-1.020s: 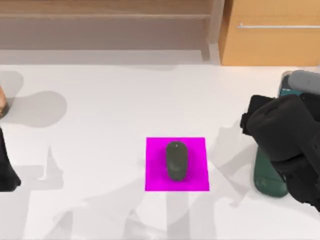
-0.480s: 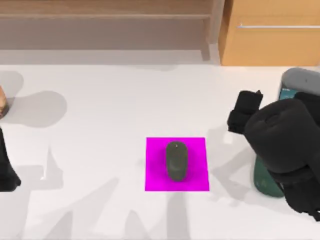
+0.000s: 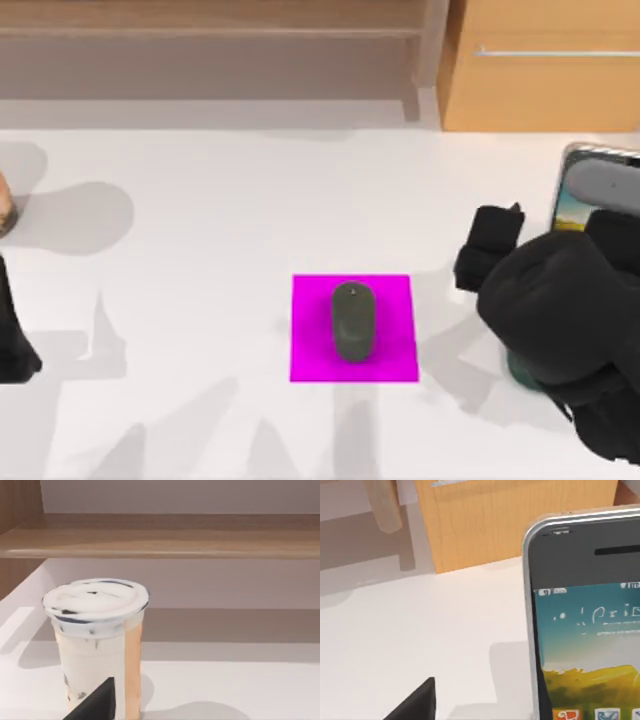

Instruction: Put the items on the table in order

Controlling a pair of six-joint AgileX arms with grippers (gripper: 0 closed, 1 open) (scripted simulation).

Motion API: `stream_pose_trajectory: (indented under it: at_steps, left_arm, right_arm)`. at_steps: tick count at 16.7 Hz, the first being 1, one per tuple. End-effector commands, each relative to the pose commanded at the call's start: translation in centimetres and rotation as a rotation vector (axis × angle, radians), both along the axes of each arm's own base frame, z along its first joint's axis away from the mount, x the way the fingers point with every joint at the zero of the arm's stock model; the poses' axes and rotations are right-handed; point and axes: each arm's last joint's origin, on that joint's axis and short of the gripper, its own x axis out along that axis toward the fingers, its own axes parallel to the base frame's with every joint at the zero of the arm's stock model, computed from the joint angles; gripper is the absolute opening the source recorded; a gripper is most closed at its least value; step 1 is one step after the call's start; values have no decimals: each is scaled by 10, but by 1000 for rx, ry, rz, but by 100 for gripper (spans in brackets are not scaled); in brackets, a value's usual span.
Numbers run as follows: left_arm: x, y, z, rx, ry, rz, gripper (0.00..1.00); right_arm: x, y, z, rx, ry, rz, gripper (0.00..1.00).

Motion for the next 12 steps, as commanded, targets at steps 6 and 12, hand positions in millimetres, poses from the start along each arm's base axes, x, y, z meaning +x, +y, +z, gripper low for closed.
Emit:
stream_pose_trajectory:
  at_steps: [6,12]
  left_arm:
    - [0,0,0,0,0,0,100]
    - [0,0,0,0,0,0,100]
  right_arm:
    - [3,-15,-15,-91,61,-82,100]
    - [2,-16,-13,-84,61,-73,100]
